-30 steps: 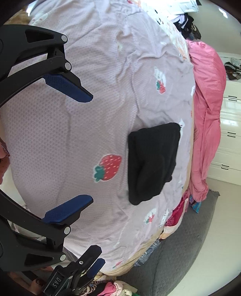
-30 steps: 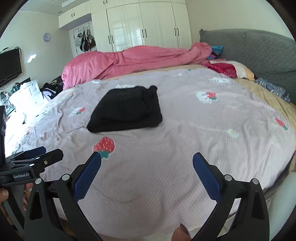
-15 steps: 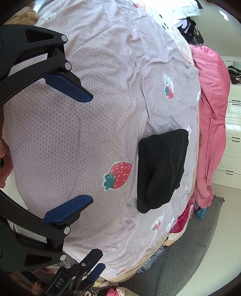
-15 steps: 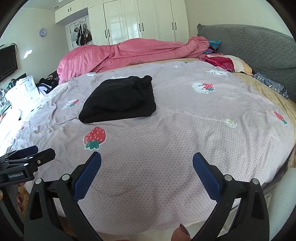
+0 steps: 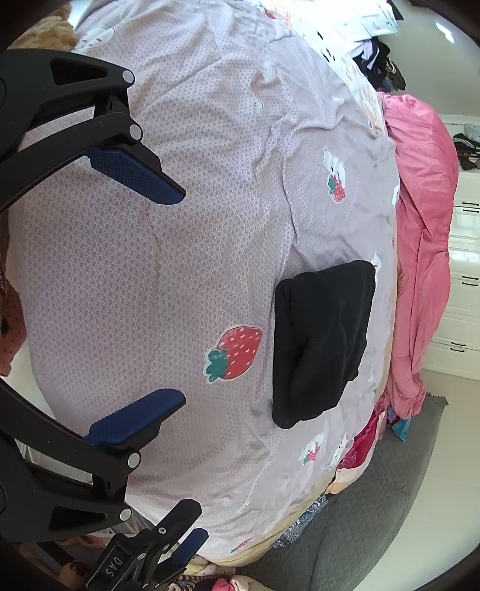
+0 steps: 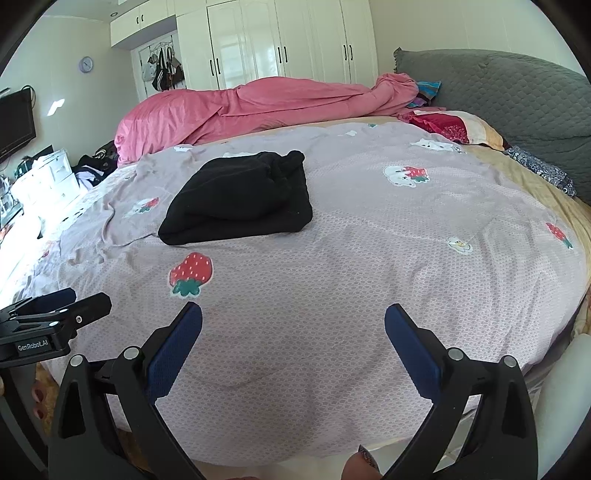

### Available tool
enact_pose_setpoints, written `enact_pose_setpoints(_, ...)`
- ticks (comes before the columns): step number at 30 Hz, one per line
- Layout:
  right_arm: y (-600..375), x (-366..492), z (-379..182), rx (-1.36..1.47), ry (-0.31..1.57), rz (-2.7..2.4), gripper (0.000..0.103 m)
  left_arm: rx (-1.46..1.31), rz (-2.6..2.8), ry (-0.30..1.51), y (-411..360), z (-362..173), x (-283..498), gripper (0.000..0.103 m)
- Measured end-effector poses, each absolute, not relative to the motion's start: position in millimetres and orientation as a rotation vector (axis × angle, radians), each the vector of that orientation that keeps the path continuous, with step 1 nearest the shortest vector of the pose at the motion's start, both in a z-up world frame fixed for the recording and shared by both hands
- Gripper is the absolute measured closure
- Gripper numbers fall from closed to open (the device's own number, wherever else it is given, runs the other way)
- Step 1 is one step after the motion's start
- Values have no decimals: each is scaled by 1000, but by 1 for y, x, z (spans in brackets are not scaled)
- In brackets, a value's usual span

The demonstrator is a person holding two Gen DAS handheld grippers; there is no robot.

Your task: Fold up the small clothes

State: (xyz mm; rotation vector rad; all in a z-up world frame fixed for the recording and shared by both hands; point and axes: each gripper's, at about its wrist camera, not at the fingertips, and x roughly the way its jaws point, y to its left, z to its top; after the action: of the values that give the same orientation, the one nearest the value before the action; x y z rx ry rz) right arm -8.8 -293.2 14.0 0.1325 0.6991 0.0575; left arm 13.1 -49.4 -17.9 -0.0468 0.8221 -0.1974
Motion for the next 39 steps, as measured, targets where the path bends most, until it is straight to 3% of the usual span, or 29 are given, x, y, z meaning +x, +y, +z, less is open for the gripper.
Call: enact_pose_setpoints(39, -286, -9, 17, 102, 692, 50, 4, -38, -180, 816, -47, -14, 10, 9)
